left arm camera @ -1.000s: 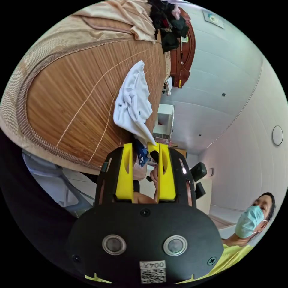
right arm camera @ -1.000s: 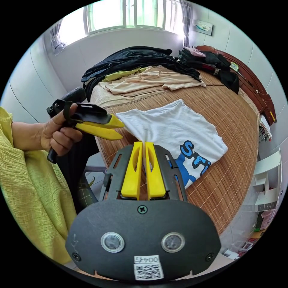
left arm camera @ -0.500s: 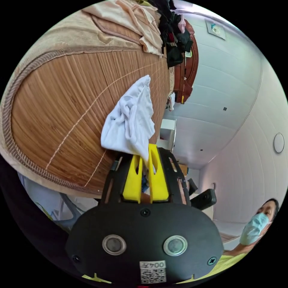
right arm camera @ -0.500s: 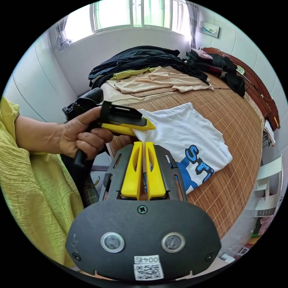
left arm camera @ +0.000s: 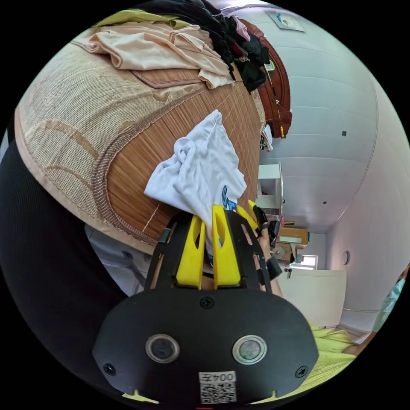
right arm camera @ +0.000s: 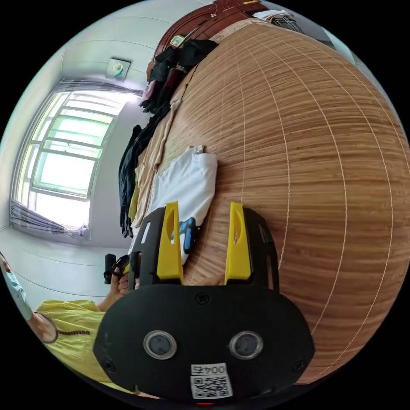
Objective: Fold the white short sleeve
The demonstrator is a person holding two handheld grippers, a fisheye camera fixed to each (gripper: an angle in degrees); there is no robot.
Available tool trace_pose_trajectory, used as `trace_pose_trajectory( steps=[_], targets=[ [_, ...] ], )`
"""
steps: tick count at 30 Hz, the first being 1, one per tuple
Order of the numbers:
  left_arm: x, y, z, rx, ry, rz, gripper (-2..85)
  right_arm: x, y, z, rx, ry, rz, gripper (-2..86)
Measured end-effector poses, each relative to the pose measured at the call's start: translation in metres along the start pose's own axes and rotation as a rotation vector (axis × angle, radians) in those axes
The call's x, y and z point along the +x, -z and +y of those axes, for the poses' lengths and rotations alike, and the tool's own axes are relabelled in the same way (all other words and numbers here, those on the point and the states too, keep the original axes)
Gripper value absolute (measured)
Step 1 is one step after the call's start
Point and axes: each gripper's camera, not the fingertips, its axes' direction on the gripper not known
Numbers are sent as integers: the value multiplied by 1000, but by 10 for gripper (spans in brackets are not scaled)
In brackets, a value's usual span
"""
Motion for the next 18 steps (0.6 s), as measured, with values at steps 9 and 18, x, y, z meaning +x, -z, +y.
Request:
trace_pose_trajectory(
  steps=[9,18],
  targets=[
    [100,-42,53,-29,-100,-95,55,37,-88,-78,-85,16,-148,77],
    [231,-8,130,86,-243,-82,55,-132,-63,-97,-8,306,-10,51]
  ],
)
